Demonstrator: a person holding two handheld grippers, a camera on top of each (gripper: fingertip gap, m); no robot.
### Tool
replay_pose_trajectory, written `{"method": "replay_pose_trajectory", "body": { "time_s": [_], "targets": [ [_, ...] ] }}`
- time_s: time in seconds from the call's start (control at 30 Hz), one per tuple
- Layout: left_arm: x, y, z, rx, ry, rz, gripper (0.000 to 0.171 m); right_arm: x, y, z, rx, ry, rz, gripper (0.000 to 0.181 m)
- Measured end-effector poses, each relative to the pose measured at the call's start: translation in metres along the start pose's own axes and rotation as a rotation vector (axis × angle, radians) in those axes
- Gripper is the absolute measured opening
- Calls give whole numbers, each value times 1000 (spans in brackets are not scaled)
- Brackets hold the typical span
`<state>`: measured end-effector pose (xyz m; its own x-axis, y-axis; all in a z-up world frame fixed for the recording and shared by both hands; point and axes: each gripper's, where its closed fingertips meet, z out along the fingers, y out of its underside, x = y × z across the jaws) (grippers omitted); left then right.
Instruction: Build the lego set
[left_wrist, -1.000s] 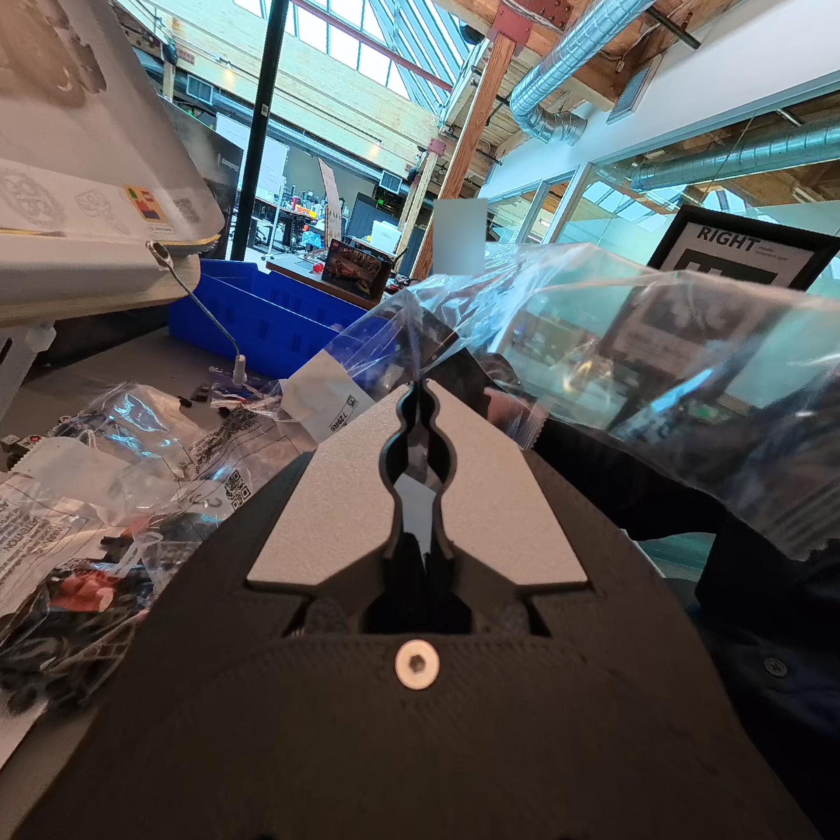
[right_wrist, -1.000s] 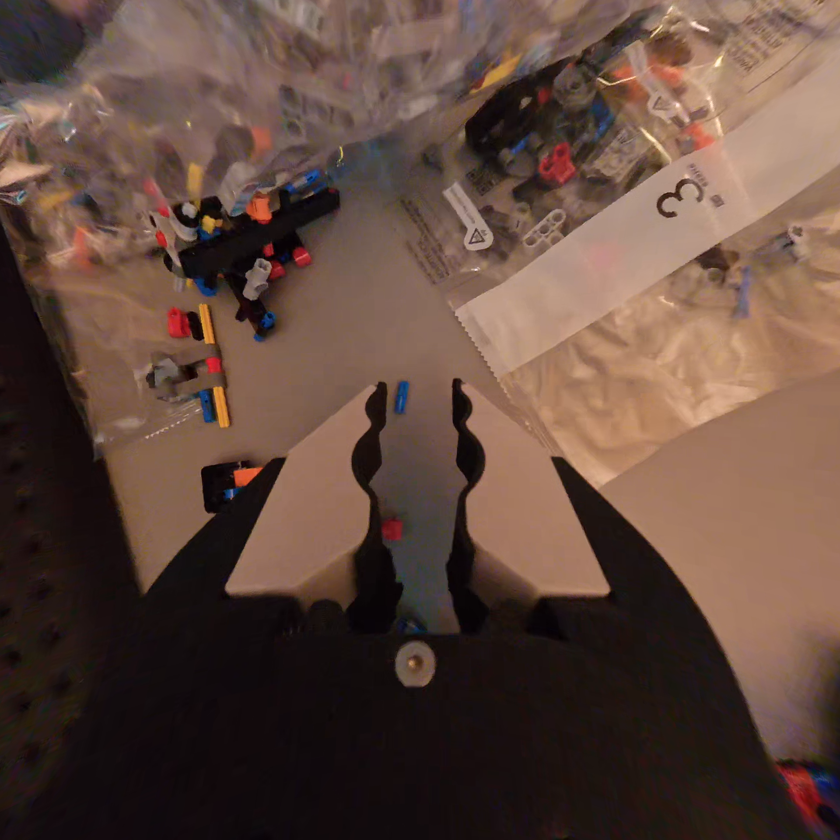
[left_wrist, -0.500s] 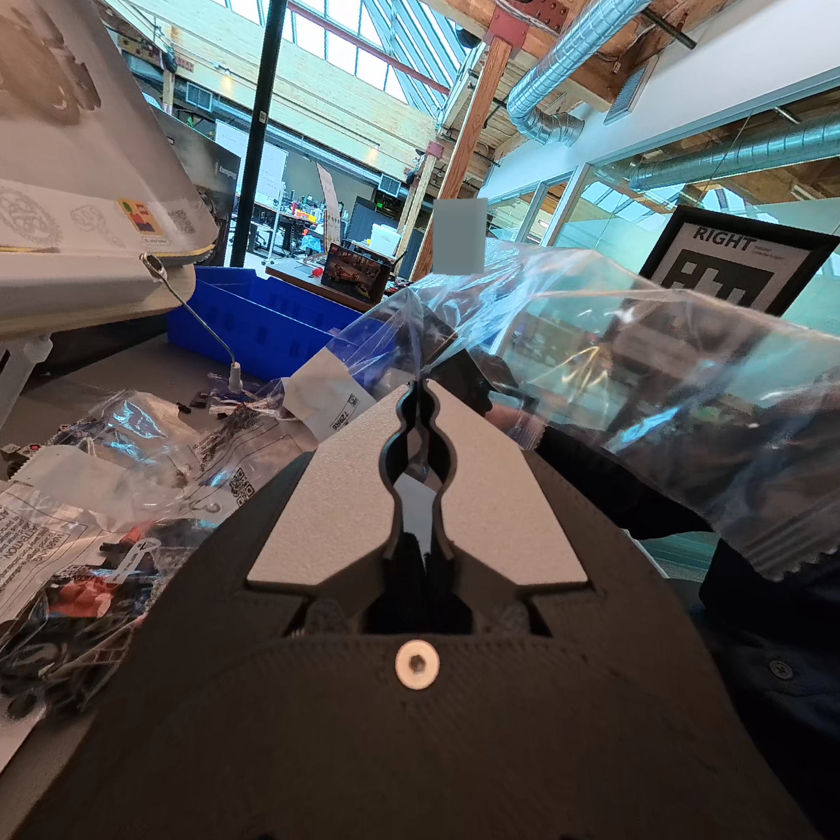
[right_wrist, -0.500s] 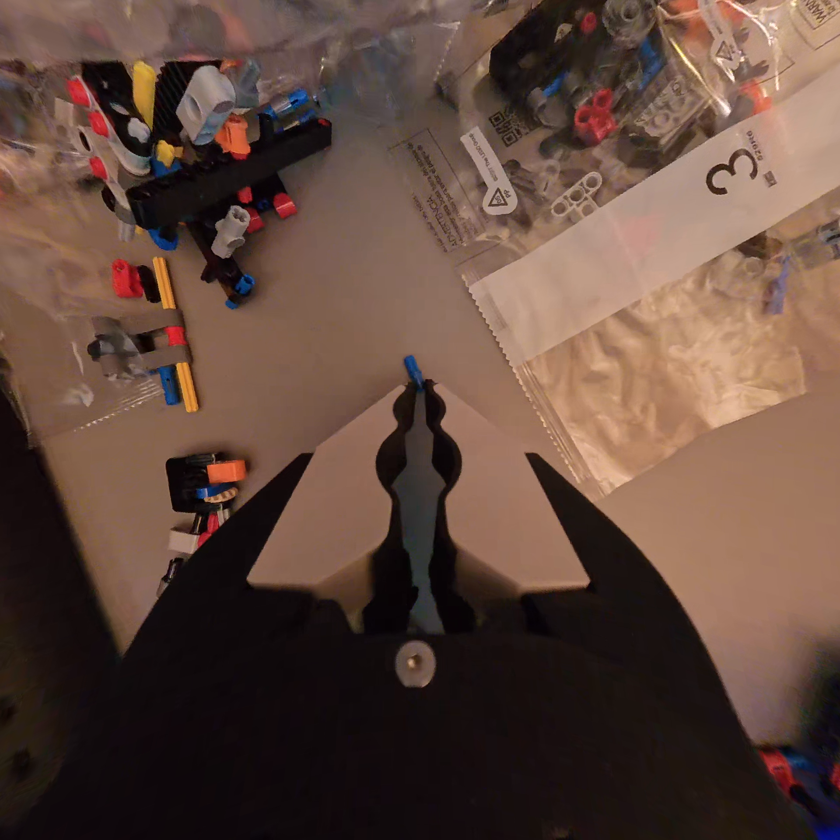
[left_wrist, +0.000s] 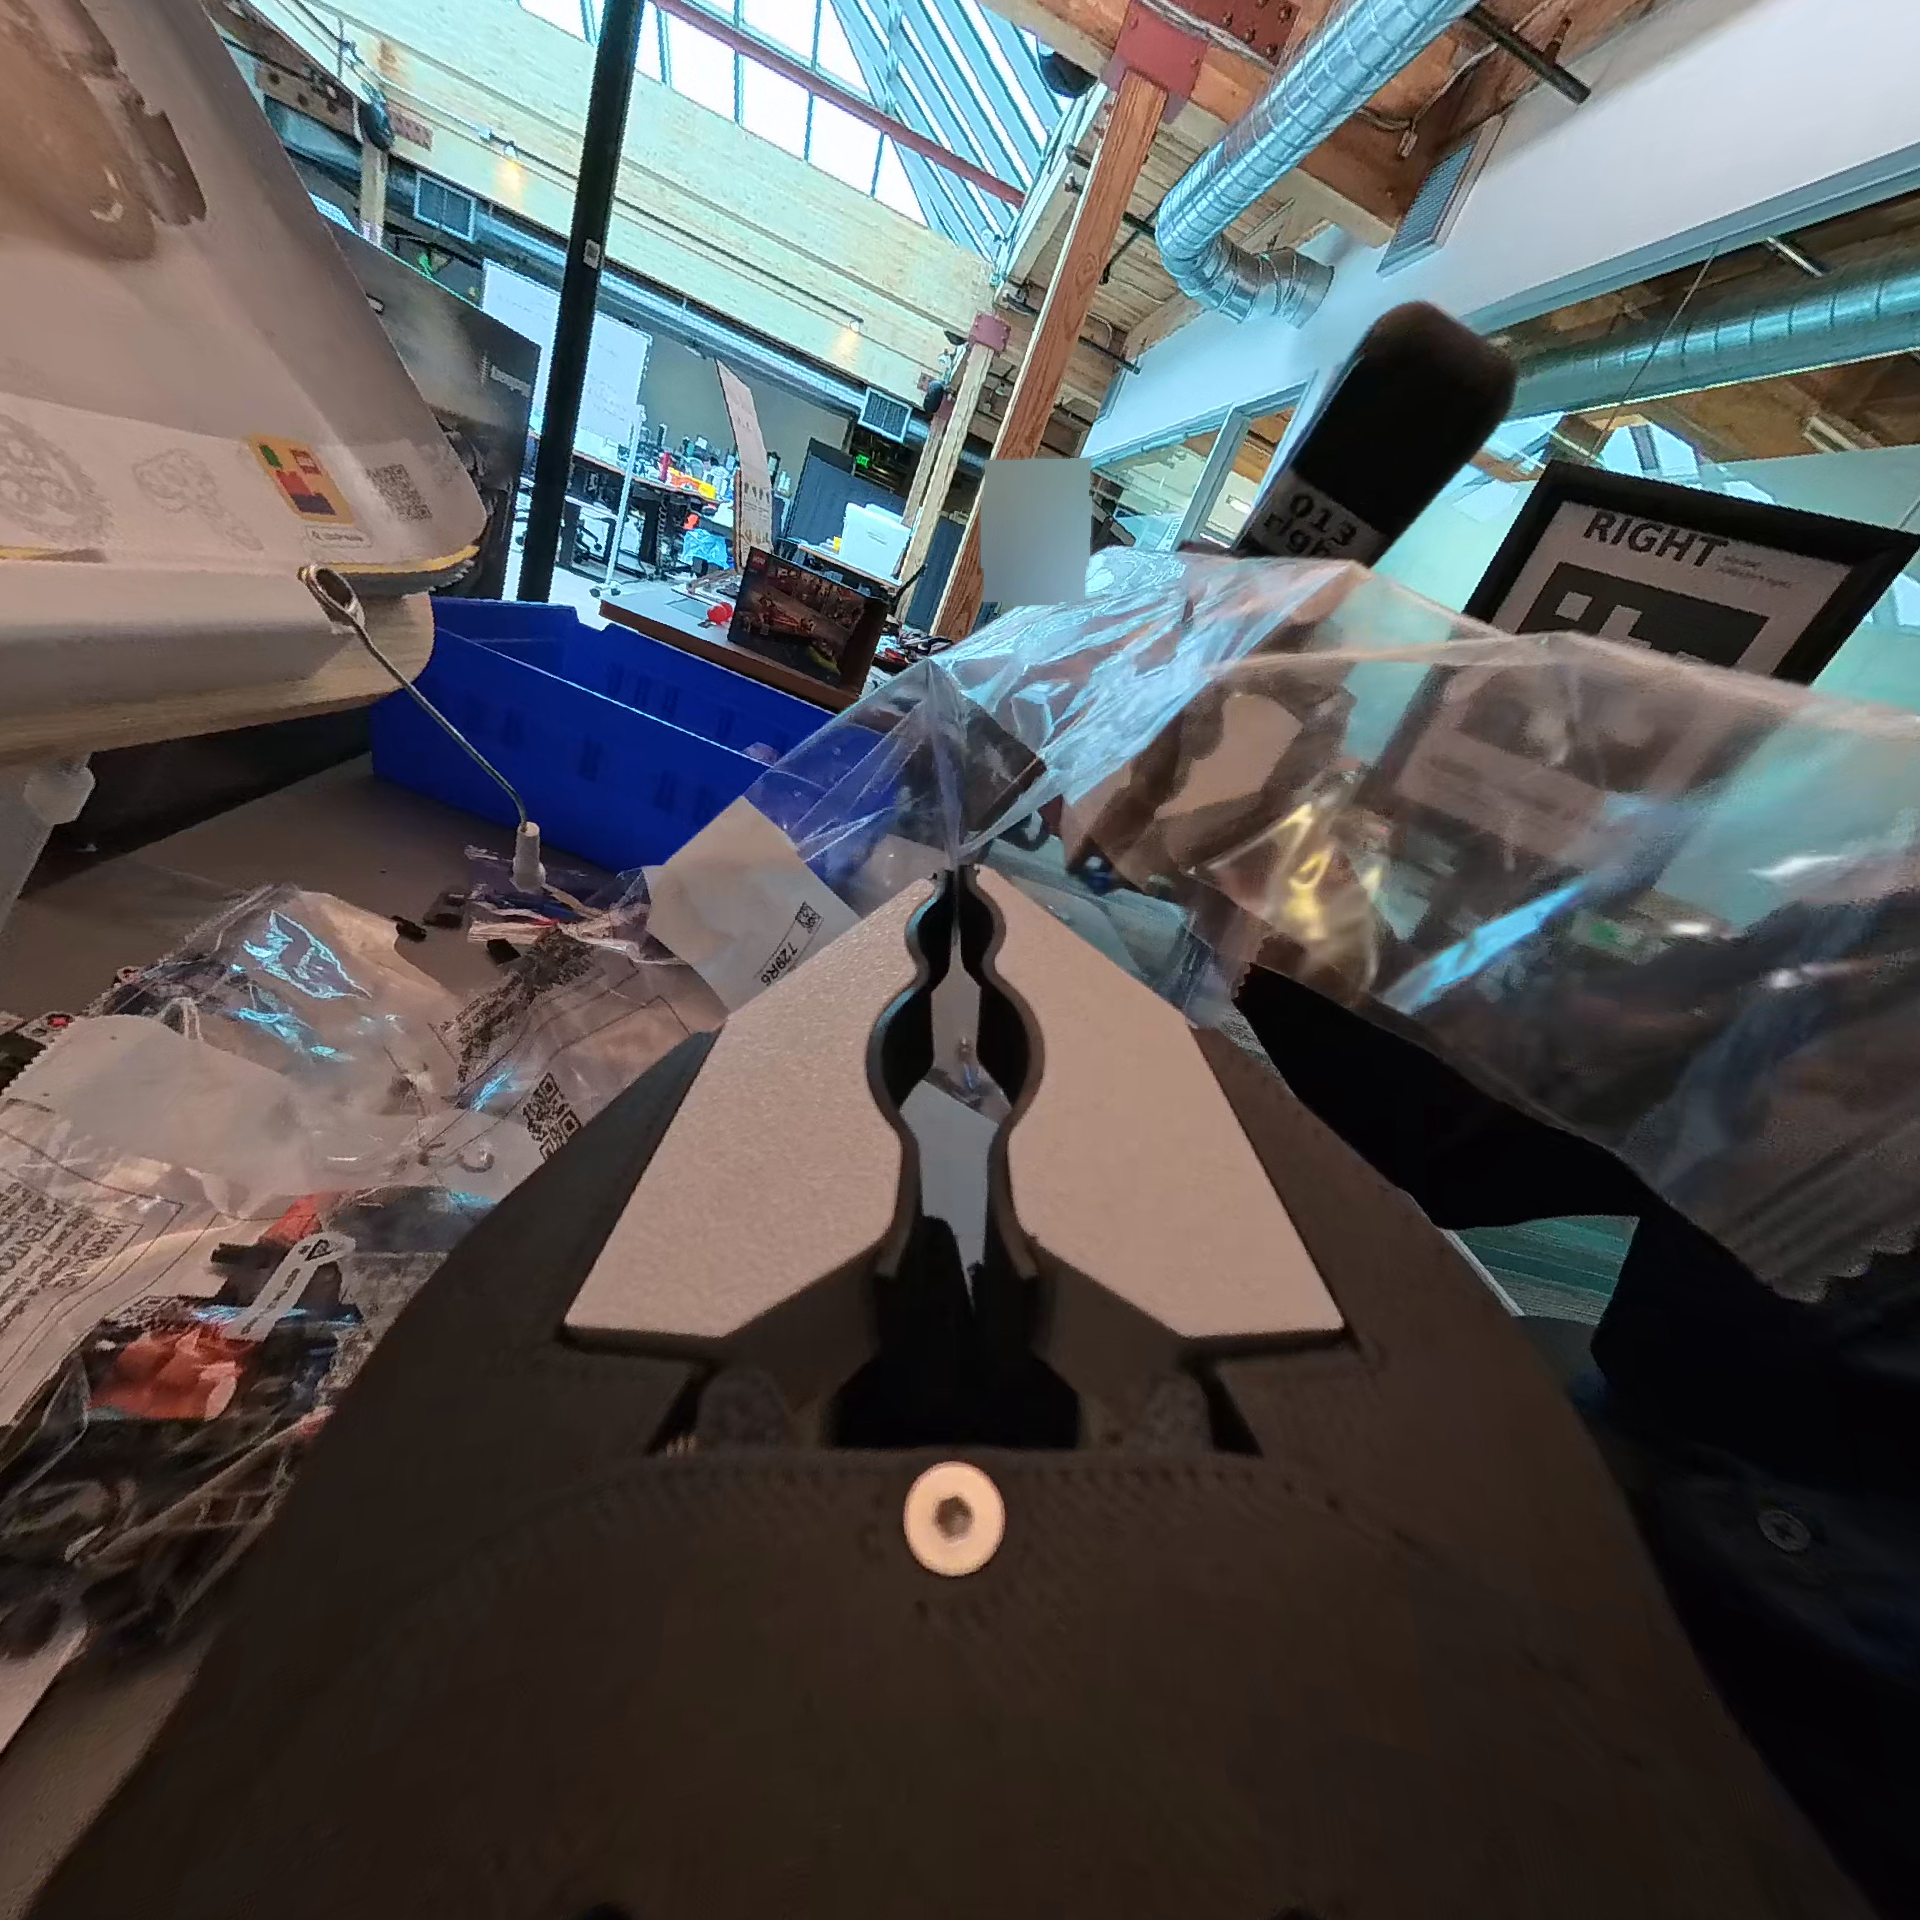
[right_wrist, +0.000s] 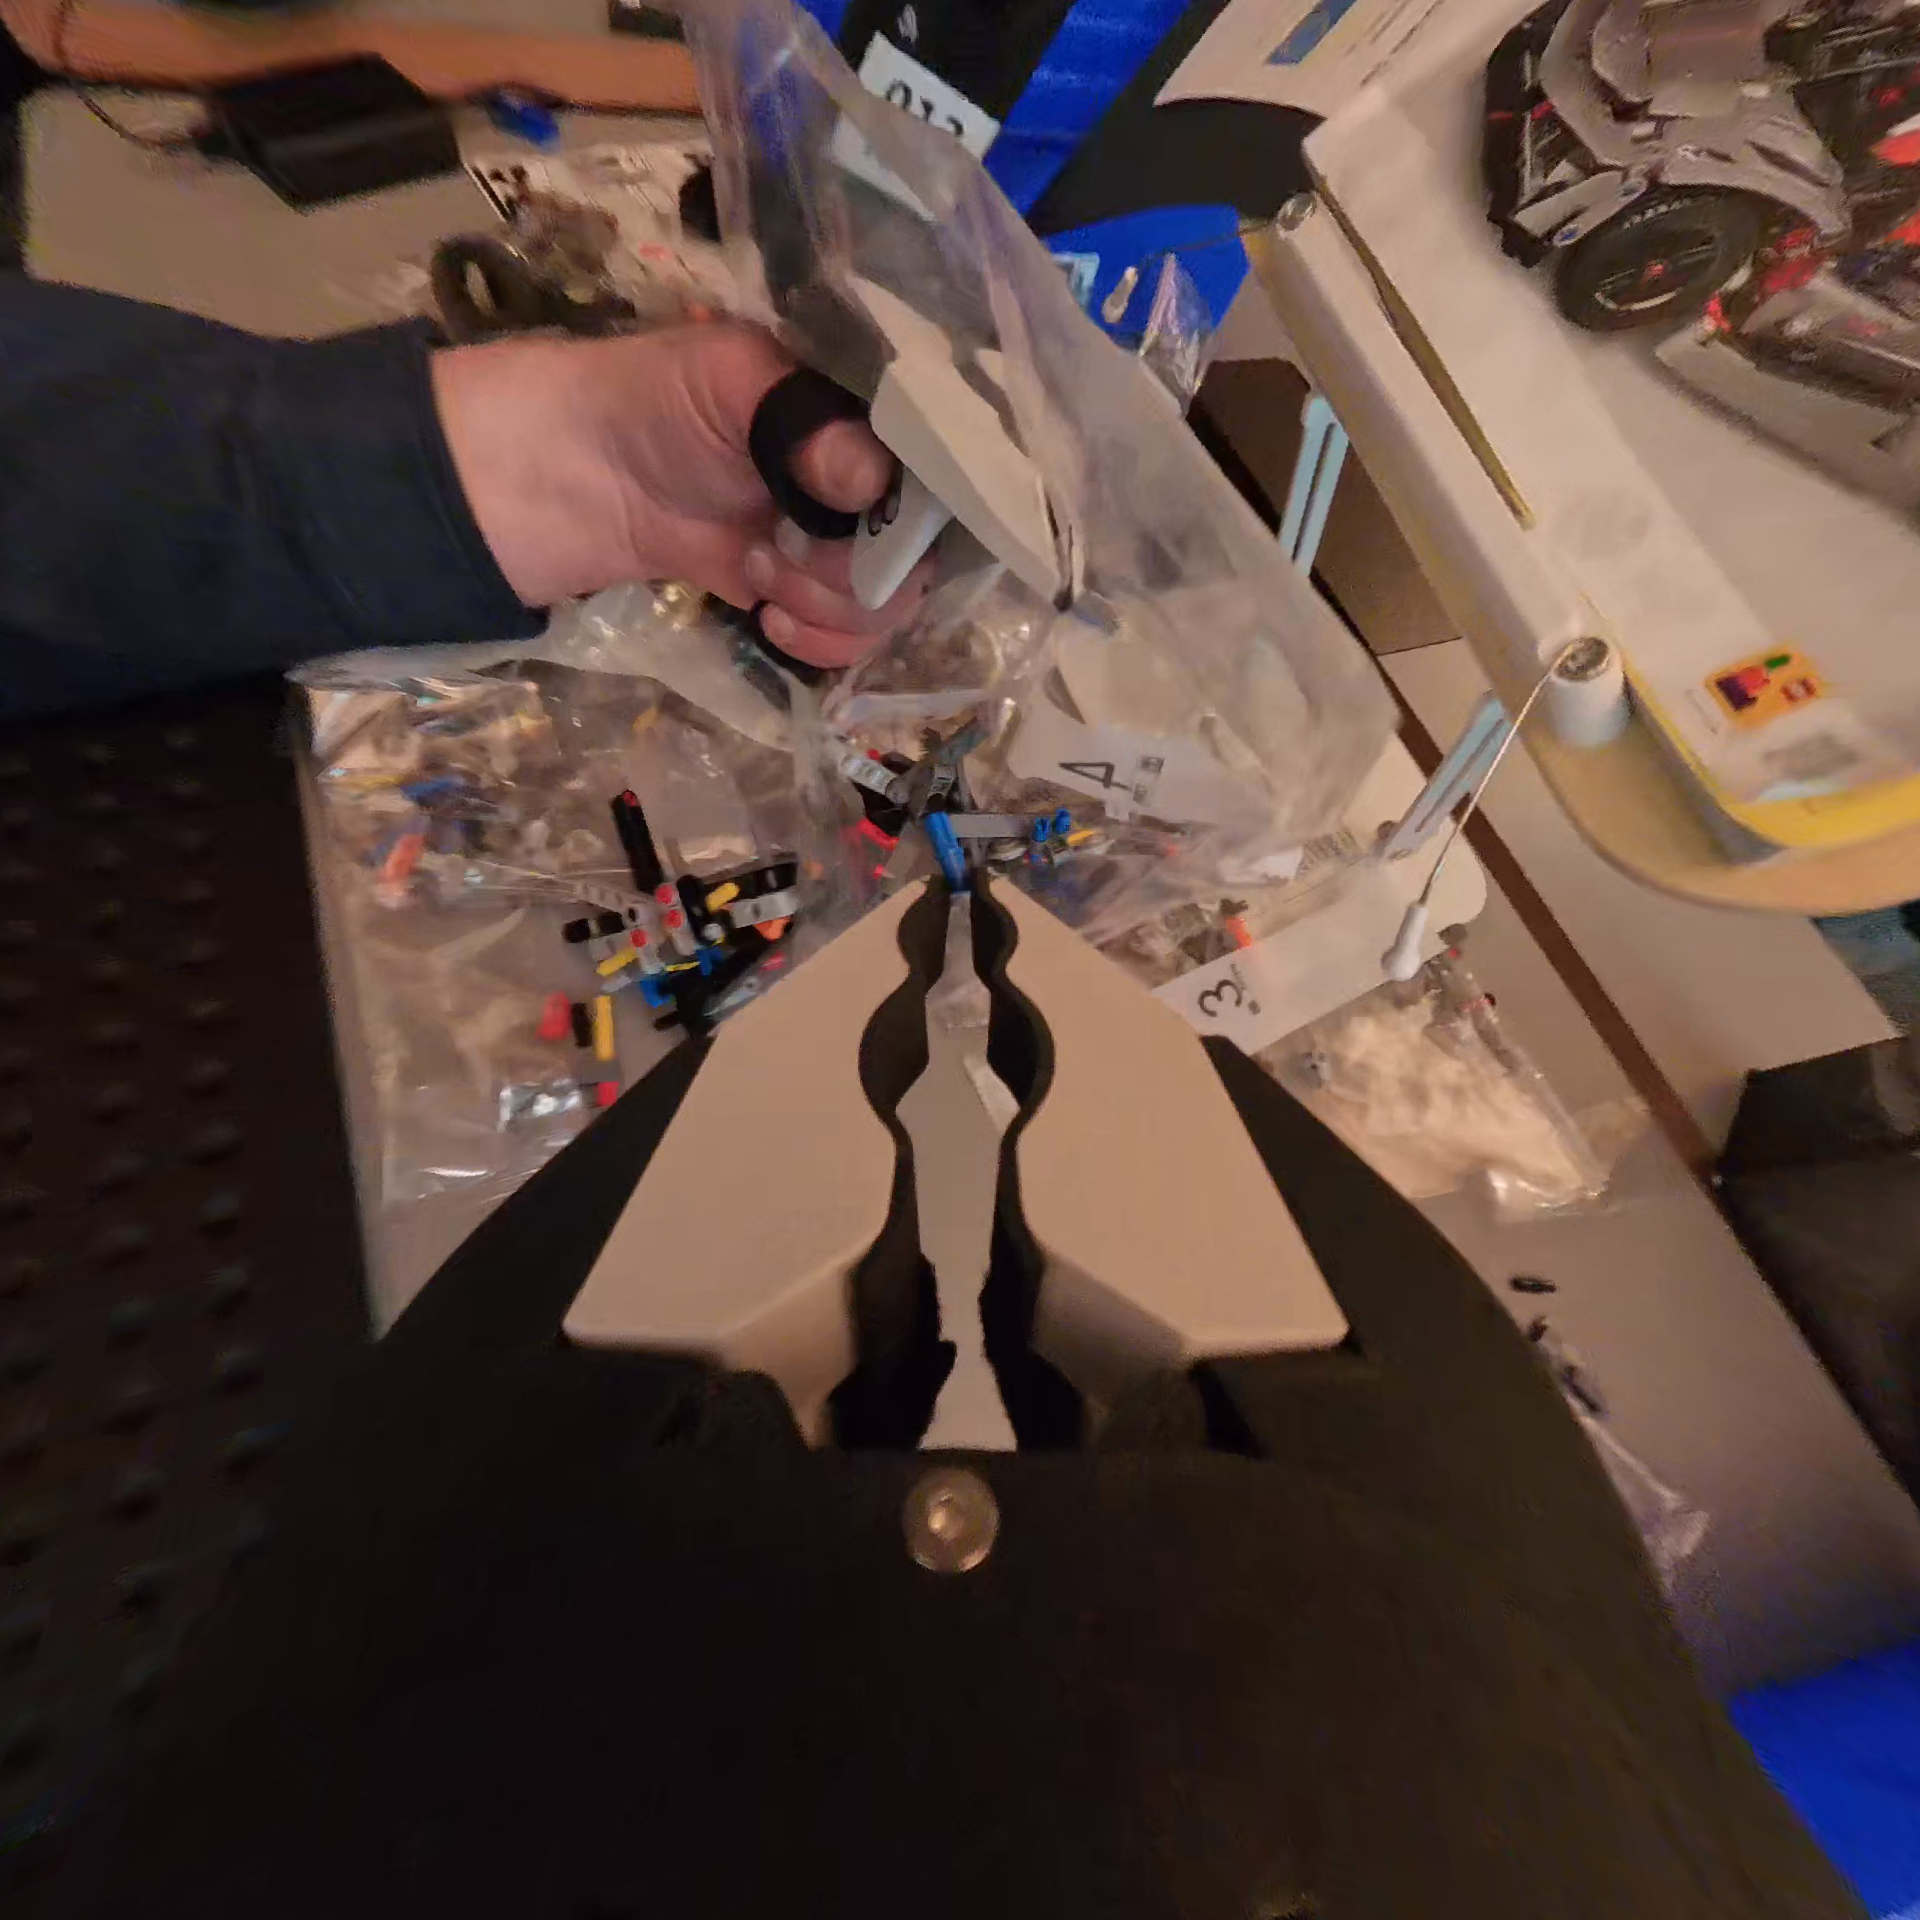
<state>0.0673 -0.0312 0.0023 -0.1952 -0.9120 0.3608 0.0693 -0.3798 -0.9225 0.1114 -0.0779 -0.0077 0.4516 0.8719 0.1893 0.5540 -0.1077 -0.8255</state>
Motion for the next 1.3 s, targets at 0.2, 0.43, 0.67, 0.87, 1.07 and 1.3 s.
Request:
{"method": "replay_pose_trajectory", "body": {
  "time_s": [0.2, 0.43, 0.67, 0.87, 1.07, 1.3],
  "targets": [
    [0, -1, -2, 2, -2, 2, 0, 8, -14, 30, -14, 28, -34, 2],
    [-2, 0, -2, -5, -6, 1, 0, 15, -3, 20, -38, 85, -16, 23],
    [-2, 1, 0, -6, -5, -4, 0, 13, 81, -41, -172, 86, 160, 27],
    [0, 8, 6, -33, -2, -3, 0, 6, 177, -49, -381, 86, 386, 37],
    [-2, 8, 4, -29, -5, -6, 0, 1, 229, -37, -528, 79, 458, 46],
    [-4, 8, 4, -31, -8, -10, 0, 4, 230, -36, -482, 101, 493, 27]
  ]
}}
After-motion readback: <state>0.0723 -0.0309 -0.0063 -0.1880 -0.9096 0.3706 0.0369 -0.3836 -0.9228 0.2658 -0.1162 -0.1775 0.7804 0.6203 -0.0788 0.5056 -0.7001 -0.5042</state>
